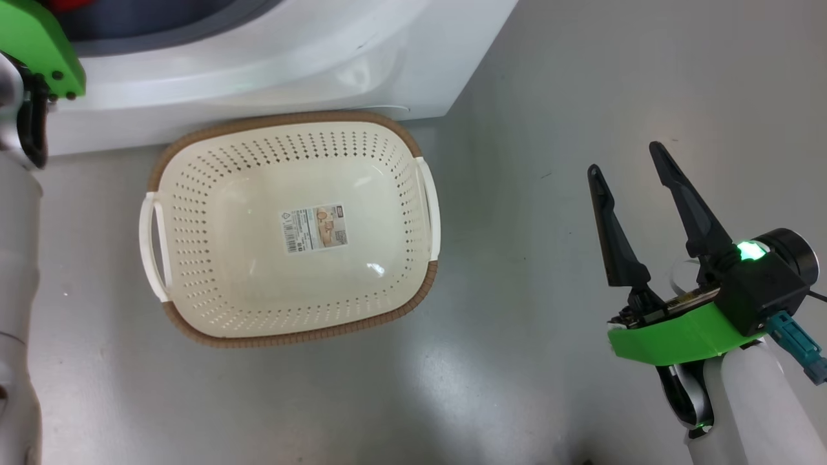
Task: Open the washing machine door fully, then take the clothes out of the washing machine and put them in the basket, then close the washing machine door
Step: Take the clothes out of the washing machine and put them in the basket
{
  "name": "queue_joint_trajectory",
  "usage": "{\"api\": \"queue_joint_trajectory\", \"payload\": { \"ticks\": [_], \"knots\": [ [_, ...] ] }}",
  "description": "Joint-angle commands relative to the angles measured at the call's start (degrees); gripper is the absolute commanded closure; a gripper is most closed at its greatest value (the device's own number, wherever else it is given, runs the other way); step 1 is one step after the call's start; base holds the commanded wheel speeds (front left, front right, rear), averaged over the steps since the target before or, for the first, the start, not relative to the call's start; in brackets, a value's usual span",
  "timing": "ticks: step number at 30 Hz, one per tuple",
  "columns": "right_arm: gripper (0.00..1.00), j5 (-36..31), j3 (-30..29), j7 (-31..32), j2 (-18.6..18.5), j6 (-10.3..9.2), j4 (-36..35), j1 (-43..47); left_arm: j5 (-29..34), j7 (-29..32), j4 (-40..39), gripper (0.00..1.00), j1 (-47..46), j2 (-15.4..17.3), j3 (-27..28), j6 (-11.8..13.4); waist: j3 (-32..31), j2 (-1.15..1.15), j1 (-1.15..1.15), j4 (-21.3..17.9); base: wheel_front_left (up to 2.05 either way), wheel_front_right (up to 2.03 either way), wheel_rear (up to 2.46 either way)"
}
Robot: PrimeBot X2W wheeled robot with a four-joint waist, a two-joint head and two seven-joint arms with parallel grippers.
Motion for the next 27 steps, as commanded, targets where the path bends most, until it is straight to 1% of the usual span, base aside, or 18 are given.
{"api": "queue_joint_trajectory", "payload": {
  "ticks": [1, 8, 13, 15, 16, 17, 23, 27],
  "knots": [
    [0.0, 0.6, 1.1, -0.4, -0.1, 0.26, -1.1, -0.6, 0.5, 1.0, -0.2, 0.0, -1.3, 3.2, 0.1, 0.5, 0.3, 0.0, 0.0, -0.3, 0.0, 0.0, 0.0],
    [0.0, 1.2, 1.5, -0.4, -0.1, 0.26, -0.9, -1.0, 2.5, 6.6, 2.6, 0.0, -2.5, 4.3, -2.6, 2.1, 1.0, 0.0, 0.0, -1.1, 0.0, 0.0, 0.0],
    [0.0, 1.4, 1.6, -0.4, -0.1, 0.26, -0.9, -1.2, 3.4, 7.5, 3.1, 0.0, -2.9, 5.2, -3.9, 2.4, 1.6, 0.0, 0.0, -1.4, 0.0, 0.0, 0.0],
    [0.0, 1.5, 1.7, -0.4, -0.1, 0.26, -0.9, -1.3, 3.7, 7.7, 3.2, 0.0, -3.1, 5.4, -4.4, 2.2, 1.8, 0.0, 0.0, -1.5, 0.0, 0.0, 0.0],
    [0.0, 1.6, 1.7, -0.4, -0.1, 0.26, -0.9, -1.3, 3.6, 8.0, 3.4, 0.43, -3.1, 5.3, -4.5, 2.0, 1.9, 0.0, 0.0, -1.5, 0.0, 0.0, 0.0],
    [0.0, 1.6, 1.7, -0.4, -0.1, 0.26, -0.9, -1.3, 3.6, 8.1, 3.4, 1.0, -3.0, 5.3, -4.7, 1.7, 2.0, 0.0, 0.0, -1.5, 0.0, 0.0, 0.0],
    [0.0, 1.8, 1.6, -0.4, -0.1, 0.26, -0.6, -1.6, 3.1, 5.7, 3.3, 1.0, -3.3, 5.1, -4.9, 1.7, 2.2, 0.0, 0.0, -1.3, 0.0, 0.0, 0.0],
    [0.0, 1.8, 1.2, -0.4, -0.1, 0.26, -0.3, -1.7, 2.3, 2.6, 2.7, 1.0, -3.3, 4.7, -4.6, 2.1, 1.9, 0.0, 0.0, -1.0, 0.0, 0.0, 0.0]
  ]
}}
